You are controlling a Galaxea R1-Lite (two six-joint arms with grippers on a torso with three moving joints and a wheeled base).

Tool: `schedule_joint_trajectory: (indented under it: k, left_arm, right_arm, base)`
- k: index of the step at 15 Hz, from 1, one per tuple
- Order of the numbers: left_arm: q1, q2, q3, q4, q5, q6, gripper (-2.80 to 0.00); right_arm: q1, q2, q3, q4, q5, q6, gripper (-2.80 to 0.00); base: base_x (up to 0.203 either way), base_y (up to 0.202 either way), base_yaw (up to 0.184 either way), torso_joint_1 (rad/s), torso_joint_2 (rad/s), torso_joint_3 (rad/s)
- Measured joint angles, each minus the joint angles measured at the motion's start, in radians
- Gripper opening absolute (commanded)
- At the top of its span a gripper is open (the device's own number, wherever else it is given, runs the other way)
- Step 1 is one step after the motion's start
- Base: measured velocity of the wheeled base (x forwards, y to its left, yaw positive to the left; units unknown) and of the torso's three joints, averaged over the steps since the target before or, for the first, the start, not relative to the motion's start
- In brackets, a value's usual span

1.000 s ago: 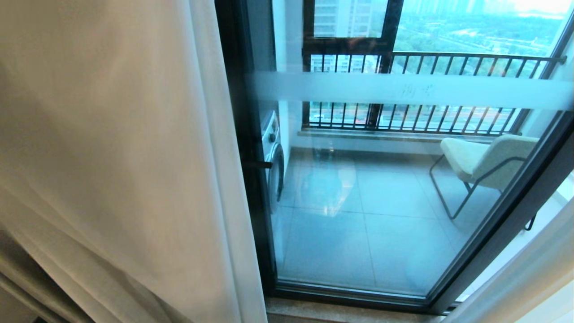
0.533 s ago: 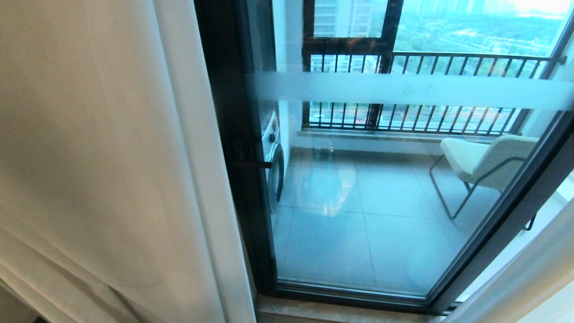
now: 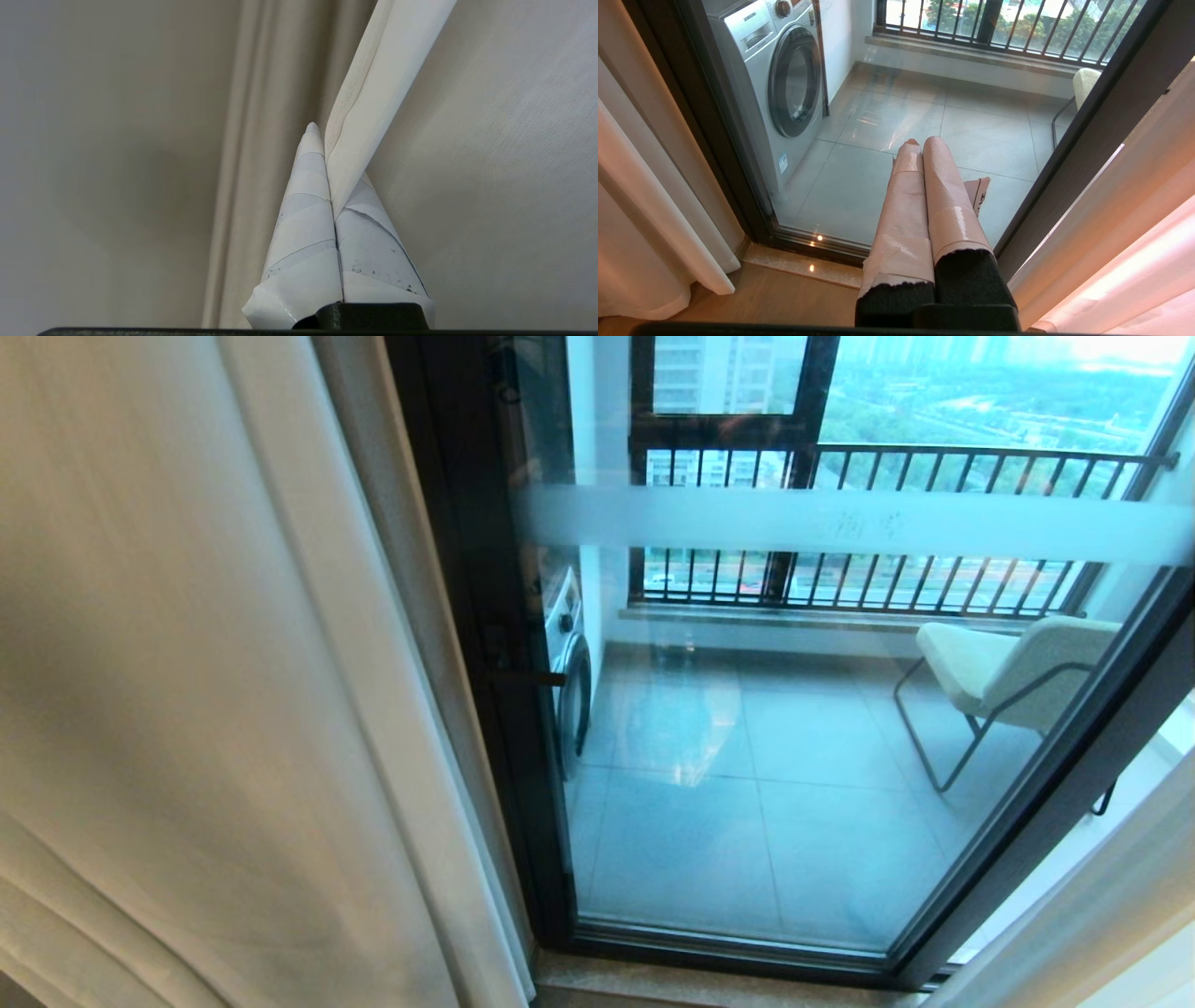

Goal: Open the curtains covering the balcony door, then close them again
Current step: Pull the inner curtains open on both sides

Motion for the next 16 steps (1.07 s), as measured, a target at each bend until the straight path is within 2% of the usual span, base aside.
schedule_joint_trajectory:
  k: [4, 9, 16]
  left_arm:
    - [0.056, 0.067, -0.026, -0.001, 0.001, -0.051, -2.8]
    - [0.098, 0.147, -0.107, 0.042, 0.001, -0.057, -2.8]
    - [0.063, 0.188, -0.134, 0.048, 0.004, -0.052, -2.8]
  right_arm:
    - [0.0, 0.0, 0.0, 0.0, 0.0, 0.0, -2.8]
    - [0.0, 0.0, 0.0, 0.0, -0.001, 0.0, -2.8]
    - [0.0, 0.0, 0.0, 0.0, 0.0, 0.0, -2.8]
  base:
    - [0.0, 0.0, 0.0, 0.0, 0.0, 0.0]
    - [0.0, 0.0, 0.0, 0.0, 0.0, 0.0]
    - [0.0, 0.0, 0.0, 0.0, 0.0, 0.0]
